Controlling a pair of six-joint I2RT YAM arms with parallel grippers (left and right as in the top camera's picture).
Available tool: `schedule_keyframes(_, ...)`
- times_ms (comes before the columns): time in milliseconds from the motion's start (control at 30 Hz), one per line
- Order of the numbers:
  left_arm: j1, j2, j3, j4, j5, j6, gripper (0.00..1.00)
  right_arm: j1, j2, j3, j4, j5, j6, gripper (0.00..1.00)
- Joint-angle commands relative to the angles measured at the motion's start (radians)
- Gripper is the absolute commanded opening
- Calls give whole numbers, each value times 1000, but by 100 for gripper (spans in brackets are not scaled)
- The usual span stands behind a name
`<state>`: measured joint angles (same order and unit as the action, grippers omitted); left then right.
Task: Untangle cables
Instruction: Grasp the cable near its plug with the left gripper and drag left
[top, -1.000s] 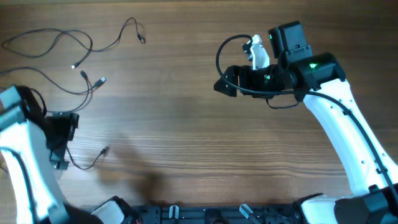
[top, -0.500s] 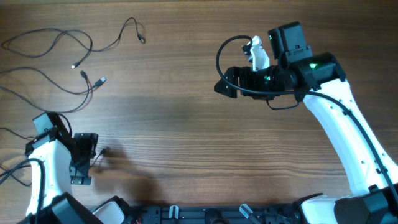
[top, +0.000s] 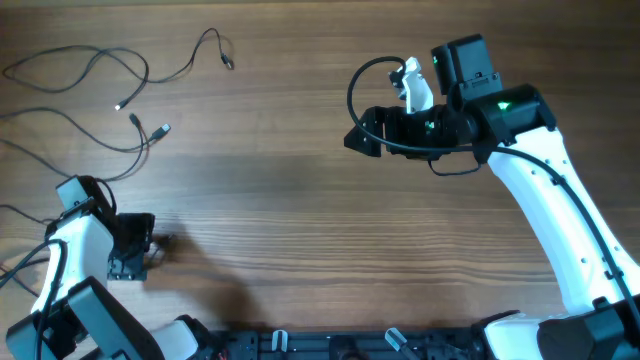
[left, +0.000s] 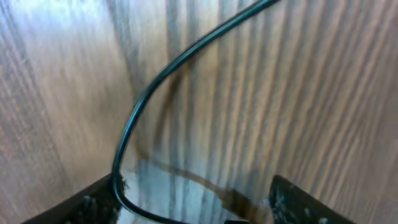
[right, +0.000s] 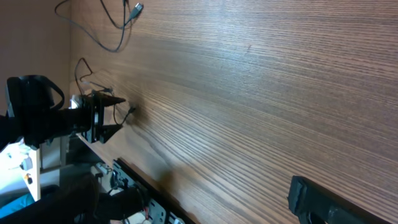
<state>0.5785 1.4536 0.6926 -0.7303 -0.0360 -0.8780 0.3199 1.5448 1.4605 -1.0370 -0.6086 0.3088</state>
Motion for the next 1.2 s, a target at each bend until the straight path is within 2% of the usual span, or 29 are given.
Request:
schedule_keyframes(0,-3,8,-8,22,-17,-1,67,4,10,-2,3,-19,-10,100)
schedule_keyframes(67,-3,9,-8,25,-18,-1,58,4,10,-2,8,-19,-8,100)
schedule_keyframes(167,-3,9,-8,25,-17,-2,40,4,10,-2,8,-19,7,100)
schedule_keyframes(300,-3,9,-8,51,0,-8,29,4,10,-2,6,-19,8,100)
schedule_keyframes(433,-3,9,-8,79,13,-21,27,4,10,-2,-2,-19,8,100)
schedule_keyframes(533,-3,9,-8,119,13,-21,17,4,10,-2,-9,-19,8,100)
schedule_keyframes(567,-3,9,-8,130,13,-21,10,4,10,-2,-11,-19,8,100)
schedule_keyframes(633,-3,9,-8,154,13,-21,6,4,10,-2,-12,-19,8,100)
schedule_keyframes(733,-3,9,-8,179,13,-21,16,4,10,-2,-12,-19,8,100)
schedule_keyframes(933,-3,9,-8,230,13,-21,25,4,10,-2,-11,-19,8,100)
schedule_keyframes(1000,-3,9,-8,262,36,-20,37,4,10,-2,-12,-19,8,100)
schedule_keyframes(1067,-3,9,-8,284,101,-20,42,4,10,-2,-15,-19,9,100)
schedule_keyframes(1167,-3,-8,10,290,156,11,77,4,10,-2,-21,-19,8,100)
